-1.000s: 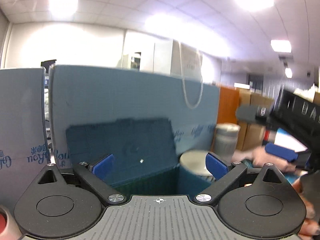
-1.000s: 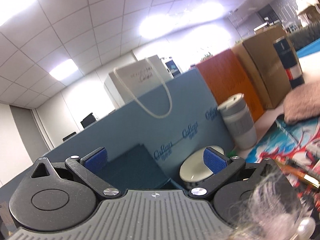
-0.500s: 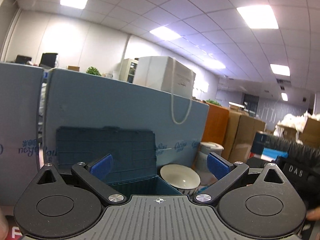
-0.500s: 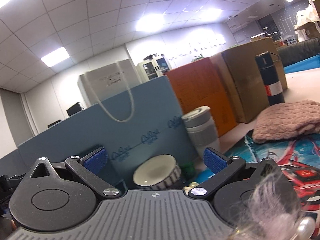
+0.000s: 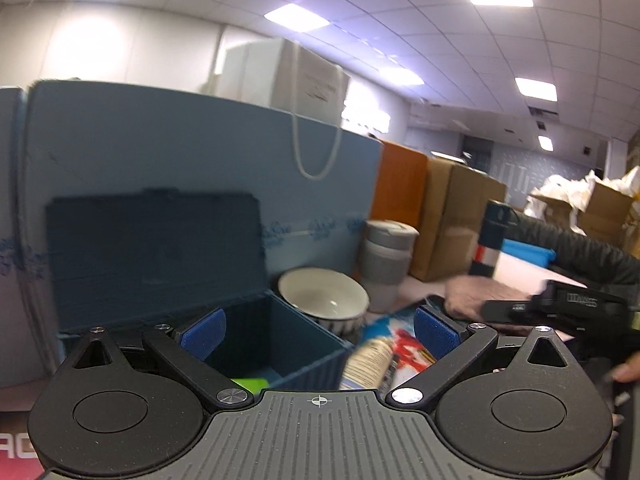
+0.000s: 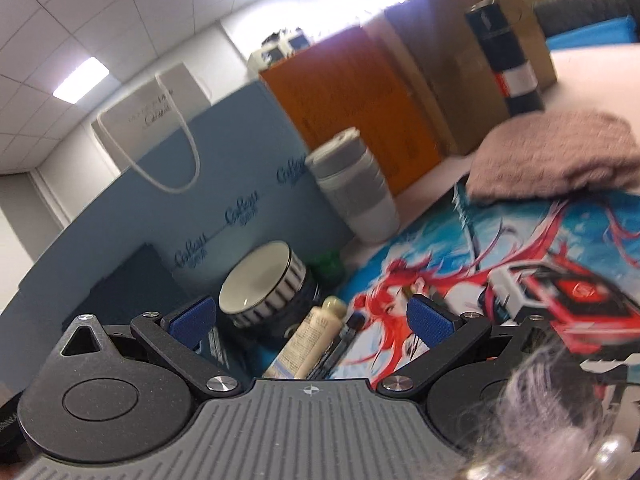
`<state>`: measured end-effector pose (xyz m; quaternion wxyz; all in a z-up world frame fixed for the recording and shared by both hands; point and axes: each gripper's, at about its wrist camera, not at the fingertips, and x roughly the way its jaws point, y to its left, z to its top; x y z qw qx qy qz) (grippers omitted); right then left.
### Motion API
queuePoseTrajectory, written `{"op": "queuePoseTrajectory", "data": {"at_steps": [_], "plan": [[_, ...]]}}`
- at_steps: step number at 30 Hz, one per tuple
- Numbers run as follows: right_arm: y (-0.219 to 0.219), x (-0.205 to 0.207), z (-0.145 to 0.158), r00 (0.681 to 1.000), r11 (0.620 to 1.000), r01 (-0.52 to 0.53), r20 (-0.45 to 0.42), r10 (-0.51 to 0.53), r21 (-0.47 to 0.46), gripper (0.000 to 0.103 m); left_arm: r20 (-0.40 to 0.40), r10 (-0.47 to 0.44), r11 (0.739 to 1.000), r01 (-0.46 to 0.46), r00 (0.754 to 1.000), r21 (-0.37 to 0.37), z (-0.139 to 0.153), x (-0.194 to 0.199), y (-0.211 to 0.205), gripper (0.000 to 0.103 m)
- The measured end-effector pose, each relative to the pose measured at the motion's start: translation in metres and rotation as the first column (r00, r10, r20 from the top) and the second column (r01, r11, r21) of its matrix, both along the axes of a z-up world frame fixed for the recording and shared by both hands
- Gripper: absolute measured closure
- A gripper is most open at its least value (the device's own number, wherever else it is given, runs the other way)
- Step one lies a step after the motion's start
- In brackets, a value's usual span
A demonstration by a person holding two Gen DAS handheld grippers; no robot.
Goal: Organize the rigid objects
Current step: 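Move the right tool down over the white cream tube on the mat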
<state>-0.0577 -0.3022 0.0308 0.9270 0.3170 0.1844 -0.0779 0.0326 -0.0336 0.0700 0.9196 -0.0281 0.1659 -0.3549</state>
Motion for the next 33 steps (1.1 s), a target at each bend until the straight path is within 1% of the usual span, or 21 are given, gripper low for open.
{"op": "queuePoseTrajectory", "data": {"at_steps": [4,7,8,9,12,16,17,21,25,26,27,28,31,33], "plan": [[-0.002,0.030,-0.009,0.995,0.997,-0.060,-0.071,0.064,0.056,0.005,-0.022,-0.010,1.000,0.010,1.000,-0.005,-0.003,0.001,0.000,0.002],[-0.003,0.053,-0.015,0.991,0.995,-0.059,-0.119,0.067,0.076,0.011,-0.040,-0.007,1.000,0.006,0.999,-0.011,-0.004,0.005,0.001,0.002],[-0.002,0.061,-0.017,0.989,0.996,-0.051,-0.137,0.061,0.071,0.015,-0.046,-0.008,1.000,0.007,0.999,-0.014,-0.004,0.007,0.001,0.002],[0.000,0.070,-0.019,0.986,0.997,-0.055,-0.151,0.063,0.062,0.018,-0.050,-0.009,1.000,0.008,0.999,-0.018,-0.005,0.008,0.003,0.002],[0.007,0.091,-0.022,0.983,0.997,-0.067,-0.171,0.071,0.029,0.018,-0.059,-0.005,0.999,0.003,0.998,-0.034,-0.003,0.010,0.007,0.002],[0.022,0.116,-0.027,0.977,0.993,-0.065,-0.209,0.043,-0.099,0.019,-0.066,-0.003,0.998,-0.001,0.998,-0.056,-0.001,0.012,0.013,0.002],[0.024,0.122,-0.030,0.974,0.991,-0.071,-0.223,0.044,-0.116,0.019,-0.066,-0.001,0.998,-0.003,0.998,-0.059,0.000,0.013,0.014,0.002],[0.027,0.136,-0.041,0.963,0.988,-0.078,-0.266,0.041,-0.130,0.019,-0.080,0.001,0.997,-0.007,0.997,-0.074,0.000,0.015,0.017,0.002],[0.032,0.144,-0.051,0.955,0.978,-0.083,-0.296,0.024,-0.190,0.019,-0.097,0.003,0.997,-0.011,0.995,-0.076,-0.001,0.020,0.017,0.002],[0.032,0.145,-0.053,0.952,0.977,-0.088,-0.304,0.025,-0.195,0.022,-0.098,0.002,0.997,-0.010,0.995,-0.077,-0.001,0.020,0.017,0.002],[0.032,0.146,-0.055,0.951,0.973,-0.091,-0.307,0.021,-0.214,0.026,-0.099,0.000,0.997,-0.007,0.995,-0.079,-0.001,0.021,0.017,0.002],[0.033,0.146,-0.055,0.951,0.966,-0.097,-0.308,0.019,-0.240,0.028,-0.099,-0.002,0.997,-0.006,0.995,-0.081,-0.001,0.021,0.018,0.002],[0.031,0.144,-0.054,0.950,0.962,-0.115,-0.310,0.034,-0.247,0.034,-0.098,-0.005,0.996,-0.004,0.995,-0.085,-0.001,0.021,0.018,0.002],[0.030,0.140,-0.052,0.950,0.958,-0.130,-0.310,0.046,-0.256,0.041,-0.098,-0.008,0.996,-0.001,0.995,-0.087,-0.001,0.020,0.019,0.002]]}}
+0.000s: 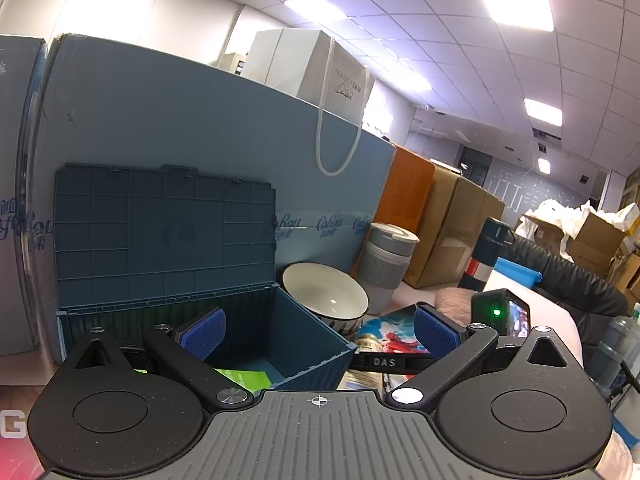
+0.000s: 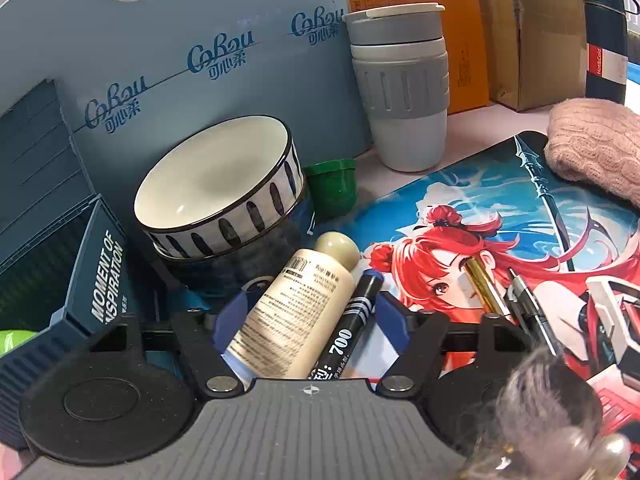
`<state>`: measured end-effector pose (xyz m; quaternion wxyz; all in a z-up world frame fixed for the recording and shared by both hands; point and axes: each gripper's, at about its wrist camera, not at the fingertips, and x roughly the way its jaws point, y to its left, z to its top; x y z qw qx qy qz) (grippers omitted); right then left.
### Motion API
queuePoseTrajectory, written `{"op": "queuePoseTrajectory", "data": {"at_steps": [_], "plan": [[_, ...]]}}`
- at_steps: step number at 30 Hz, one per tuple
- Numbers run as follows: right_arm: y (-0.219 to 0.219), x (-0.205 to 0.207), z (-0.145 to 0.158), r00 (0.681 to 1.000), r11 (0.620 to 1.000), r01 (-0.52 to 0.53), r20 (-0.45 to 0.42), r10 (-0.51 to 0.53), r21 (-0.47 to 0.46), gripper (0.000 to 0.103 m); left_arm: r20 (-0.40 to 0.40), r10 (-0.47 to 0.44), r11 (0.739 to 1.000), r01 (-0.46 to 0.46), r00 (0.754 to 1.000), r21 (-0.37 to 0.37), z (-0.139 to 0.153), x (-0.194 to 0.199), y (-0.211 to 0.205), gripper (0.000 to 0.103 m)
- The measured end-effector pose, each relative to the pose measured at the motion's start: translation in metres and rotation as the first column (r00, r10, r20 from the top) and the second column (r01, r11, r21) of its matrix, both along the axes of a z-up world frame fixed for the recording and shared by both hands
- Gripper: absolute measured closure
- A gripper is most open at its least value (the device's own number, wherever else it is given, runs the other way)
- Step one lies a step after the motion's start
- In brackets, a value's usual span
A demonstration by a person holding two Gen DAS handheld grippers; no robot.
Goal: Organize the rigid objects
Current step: 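Move the right tool down over the white cream tube on the mat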
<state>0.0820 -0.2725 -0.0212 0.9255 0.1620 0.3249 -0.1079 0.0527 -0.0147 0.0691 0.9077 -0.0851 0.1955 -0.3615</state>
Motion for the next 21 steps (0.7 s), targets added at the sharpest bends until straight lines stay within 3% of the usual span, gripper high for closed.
{"op": "queuePoseTrajectory", "data": {"at_steps": [3,4,5,6,9,13,15,18,21], "plan": [[0.001,-0.010,0.003,0.999,0.999,-0.030,0.010,0.031,-0.041,0.048,0.000,-0.005,1.000,0.005,1.000,-0.001,0.000,-0.001,0.000,0.002],[0.003,-0.014,0.006,0.999,0.997,-0.048,0.018,0.049,-0.056,0.056,0.001,-0.008,1.000,0.008,1.000,-0.002,0.001,-0.001,0.000,0.002],[0.005,-0.018,0.010,0.997,0.995,-0.075,0.020,0.077,-0.062,0.073,0.001,-0.011,1.000,0.011,1.000,-0.004,0.001,-0.001,0.000,0.002],[0.007,-0.021,0.013,0.996,0.993,-0.084,0.009,0.085,-0.082,0.081,0.001,-0.014,1.000,0.014,1.000,-0.005,0.001,-0.001,0.000,0.002],[0.015,-0.027,0.015,0.992,0.981,-0.127,-0.022,0.125,-0.148,0.089,0.000,-0.015,1.000,0.015,1.000,-0.004,0.001,-0.002,0.000,0.002],[0.020,-0.029,0.015,0.988,0.978,-0.153,-0.037,0.149,-0.145,0.083,0.003,-0.018,1.000,0.018,1.000,-0.011,0.002,-0.004,0.002,0.002],[0.020,-0.026,0.014,0.989,0.980,-0.144,-0.034,0.141,-0.140,0.066,0.003,-0.018,1.000,0.018,1.000,-0.013,0.003,-0.004,0.002,0.002],[0.021,-0.020,0.012,0.989,0.982,-0.146,-0.033,0.143,-0.120,0.055,0.000,-0.016,1.000,0.016,1.000,-0.019,0.003,-0.003,0.003,0.002],[0.028,-0.013,0.009,0.986,0.973,-0.167,-0.040,0.162,-0.160,0.042,-0.001,-0.016,1.000,0.016,1.000,-0.024,0.003,-0.003,0.005,0.002]]}}
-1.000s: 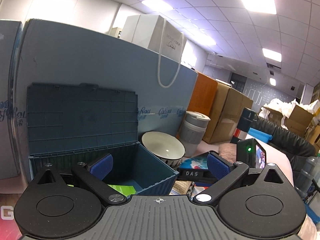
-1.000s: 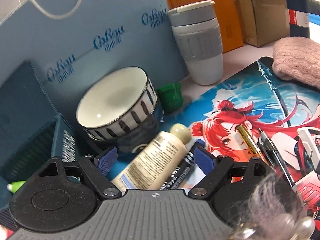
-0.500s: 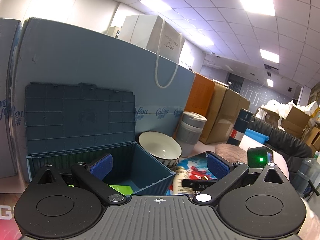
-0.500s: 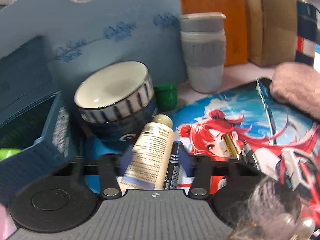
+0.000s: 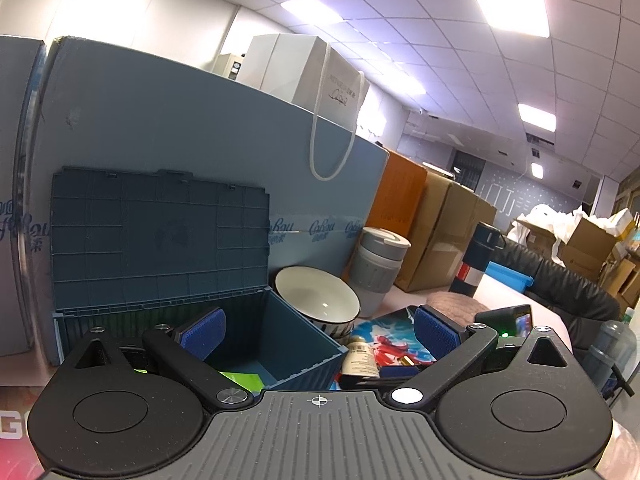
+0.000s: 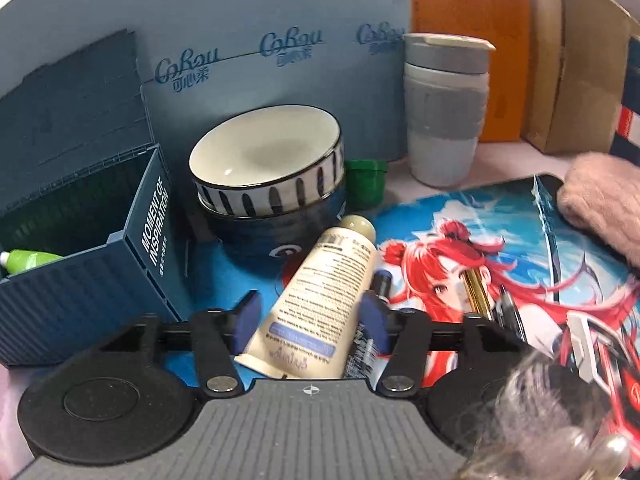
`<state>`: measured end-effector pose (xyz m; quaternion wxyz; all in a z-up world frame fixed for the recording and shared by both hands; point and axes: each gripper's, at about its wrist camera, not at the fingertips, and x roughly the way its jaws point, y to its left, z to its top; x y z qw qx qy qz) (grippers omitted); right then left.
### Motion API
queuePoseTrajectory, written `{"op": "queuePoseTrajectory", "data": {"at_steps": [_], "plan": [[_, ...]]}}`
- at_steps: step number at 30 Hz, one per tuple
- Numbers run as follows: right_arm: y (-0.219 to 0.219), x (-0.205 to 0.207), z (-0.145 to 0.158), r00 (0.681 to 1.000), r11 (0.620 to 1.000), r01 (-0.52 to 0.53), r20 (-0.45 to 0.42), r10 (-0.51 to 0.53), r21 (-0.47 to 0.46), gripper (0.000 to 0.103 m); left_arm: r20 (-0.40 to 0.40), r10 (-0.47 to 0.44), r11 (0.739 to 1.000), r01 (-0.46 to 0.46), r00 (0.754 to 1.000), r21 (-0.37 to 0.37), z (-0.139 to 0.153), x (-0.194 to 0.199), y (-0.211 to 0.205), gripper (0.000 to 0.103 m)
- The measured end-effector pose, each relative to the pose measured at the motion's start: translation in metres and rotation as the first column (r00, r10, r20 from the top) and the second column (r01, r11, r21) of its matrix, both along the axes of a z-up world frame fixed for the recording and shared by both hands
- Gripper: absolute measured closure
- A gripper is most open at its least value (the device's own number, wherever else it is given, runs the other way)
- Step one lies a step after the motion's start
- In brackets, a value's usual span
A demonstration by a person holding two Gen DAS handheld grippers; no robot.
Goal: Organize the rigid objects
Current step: 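Move the right tool down over the white cream tube on the mat, then close the right gripper on the white cream tube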
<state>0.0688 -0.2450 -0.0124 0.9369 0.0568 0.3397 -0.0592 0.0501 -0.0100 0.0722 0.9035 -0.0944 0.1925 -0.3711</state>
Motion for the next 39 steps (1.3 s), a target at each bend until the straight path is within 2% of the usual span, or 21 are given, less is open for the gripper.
{"op": "queuePoseTrajectory", "data": {"at_steps": [2,4,7,12,20,31,34,39], "plan": [[0.004,0.004,-0.003,1.000,0.999,-0.011,-0.014,0.011,-0.031,0.038,-0.001,0.001,1.000,-0.001,1.000,0.000,0.000,0.000,0.000,0.002],[0.004,0.008,-0.009,0.999,0.999,-0.009,-0.040,0.008,-0.041,0.038,-0.006,0.003,1.000,-0.003,1.000,-0.002,0.000,0.001,0.001,0.001],[0.001,0.005,-0.013,0.999,0.999,-0.016,-0.032,0.015,-0.044,0.042,-0.011,0.004,1.000,-0.004,1.000,-0.008,0.000,0.003,0.002,0.002],[-0.012,-0.004,-0.006,1.000,1.000,0.022,-0.012,-0.022,0.010,0.055,-0.014,0.002,1.000,-0.002,1.000,-0.014,0.000,0.005,0.002,0.002],[-0.018,-0.020,0.003,0.999,0.999,0.030,0.016,-0.031,0.027,0.067,-0.011,-0.002,1.000,0.002,1.000,-0.013,0.000,0.004,0.002,0.002],[-0.031,-0.016,0.003,0.998,0.994,0.061,0.005,-0.062,0.089,0.066,-0.011,-0.004,1.000,0.004,1.000,-0.015,0.000,0.004,0.003,0.002],[-0.033,-0.010,0.004,0.997,0.993,0.073,0.000,-0.074,0.096,0.063,-0.012,-0.004,1.000,0.003,1.000,-0.019,0.000,0.004,0.003,0.002],[-0.035,0.011,0.006,0.995,0.992,0.102,-0.011,-0.101,0.079,0.050,-0.018,-0.002,1.000,0.002,1.000,-0.022,0.000,0.006,0.004,0.002]]}}
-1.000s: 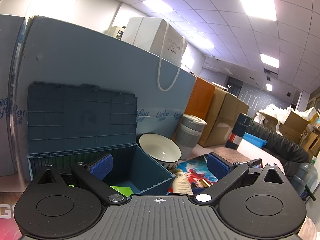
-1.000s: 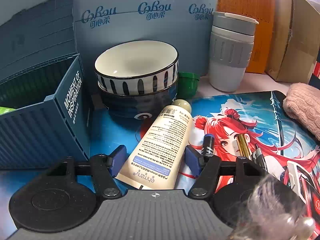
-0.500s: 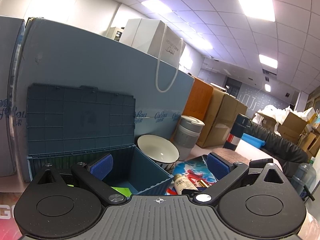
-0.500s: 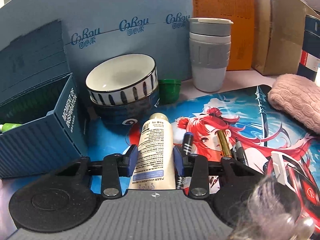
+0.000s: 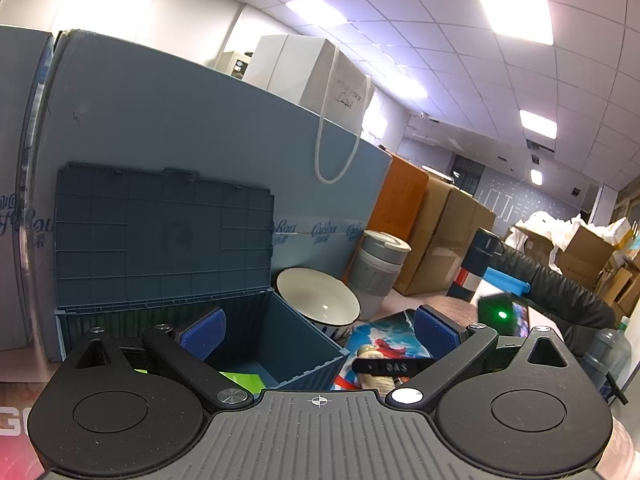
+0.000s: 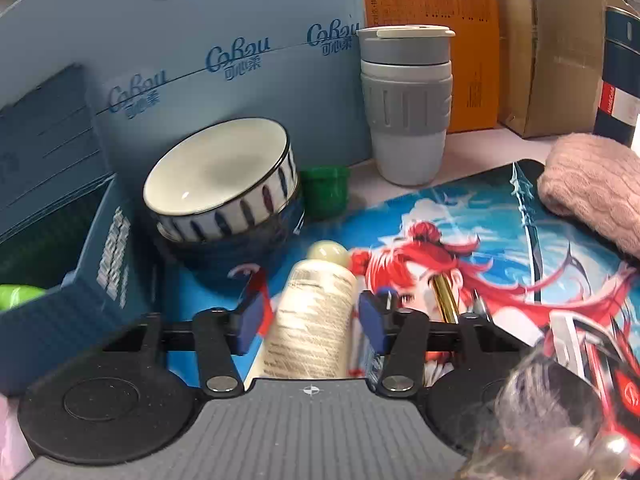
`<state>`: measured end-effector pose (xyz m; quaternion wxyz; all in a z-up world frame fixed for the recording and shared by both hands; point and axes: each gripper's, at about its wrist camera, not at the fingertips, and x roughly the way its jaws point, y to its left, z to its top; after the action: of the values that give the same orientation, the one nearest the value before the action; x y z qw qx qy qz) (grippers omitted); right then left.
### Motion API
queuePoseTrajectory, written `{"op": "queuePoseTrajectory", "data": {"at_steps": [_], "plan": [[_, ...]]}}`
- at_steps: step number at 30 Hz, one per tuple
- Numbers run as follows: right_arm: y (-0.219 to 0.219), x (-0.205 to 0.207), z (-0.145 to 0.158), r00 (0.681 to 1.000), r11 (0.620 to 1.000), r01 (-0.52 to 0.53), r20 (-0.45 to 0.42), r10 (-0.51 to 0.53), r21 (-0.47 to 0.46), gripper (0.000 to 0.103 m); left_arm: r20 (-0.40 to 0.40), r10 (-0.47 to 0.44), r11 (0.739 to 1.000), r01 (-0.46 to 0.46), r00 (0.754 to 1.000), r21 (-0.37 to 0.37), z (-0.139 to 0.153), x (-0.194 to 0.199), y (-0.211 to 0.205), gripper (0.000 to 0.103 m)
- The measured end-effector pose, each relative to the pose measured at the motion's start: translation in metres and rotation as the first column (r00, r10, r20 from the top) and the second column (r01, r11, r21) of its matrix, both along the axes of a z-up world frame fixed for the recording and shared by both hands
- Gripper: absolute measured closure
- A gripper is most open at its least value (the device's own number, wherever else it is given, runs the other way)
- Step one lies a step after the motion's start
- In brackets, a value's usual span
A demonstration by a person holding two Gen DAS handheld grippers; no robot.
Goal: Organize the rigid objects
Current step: 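Close the right gripper on the white cream tube, then lift the cream tube with the right gripper and carry it over the blue box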
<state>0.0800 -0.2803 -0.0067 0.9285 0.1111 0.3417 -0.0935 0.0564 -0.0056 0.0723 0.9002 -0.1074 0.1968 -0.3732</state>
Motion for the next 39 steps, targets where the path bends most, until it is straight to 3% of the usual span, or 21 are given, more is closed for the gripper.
{"op": "queuePoseTrajectory", "data": {"at_steps": [6,14,17,23,30,39], "plan": [[0.002,0.022,-0.011,0.997,0.999,0.023,-0.070,-0.026,-0.040,0.049,-0.005,0.004,1.000,-0.004,1.000,-0.006,0.000,0.001,0.002,0.002],[0.000,0.029,-0.016,0.998,0.998,0.032,-0.049,-0.034,-0.049,0.040,-0.001,-0.003,1.000,0.003,1.000,-0.004,0.001,0.000,0.001,0.002],[-0.001,0.029,-0.017,0.999,0.998,0.024,-0.042,-0.026,-0.066,0.062,0.000,-0.007,1.000,0.007,1.000,-0.007,0.001,0.000,0.002,0.002],[-0.003,0.016,-0.013,0.999,0.999,0.041,-0.030,-0.042,-0.031,0.063,0.007,-0.013,1.000,0.013,1.000,-0.027,0.005,-0.002,0.008,0.002],[0.009,-0.031,0.010,0.996,0.998,0.040,0.085,-0.035,-0.051,0.063,0.015,-0.022,0.998,0.023,1.000,-0.053,0.010,-0.005,0.015,0.002],[0.031,-0.106,0.046,0.969,0.997,0.047,0.243,-0.032,-0.055,0.065,0.021,-0.018,0.995,0.020,1.000,-0.095,0.015,-0.005,0.024,0.002]]}}
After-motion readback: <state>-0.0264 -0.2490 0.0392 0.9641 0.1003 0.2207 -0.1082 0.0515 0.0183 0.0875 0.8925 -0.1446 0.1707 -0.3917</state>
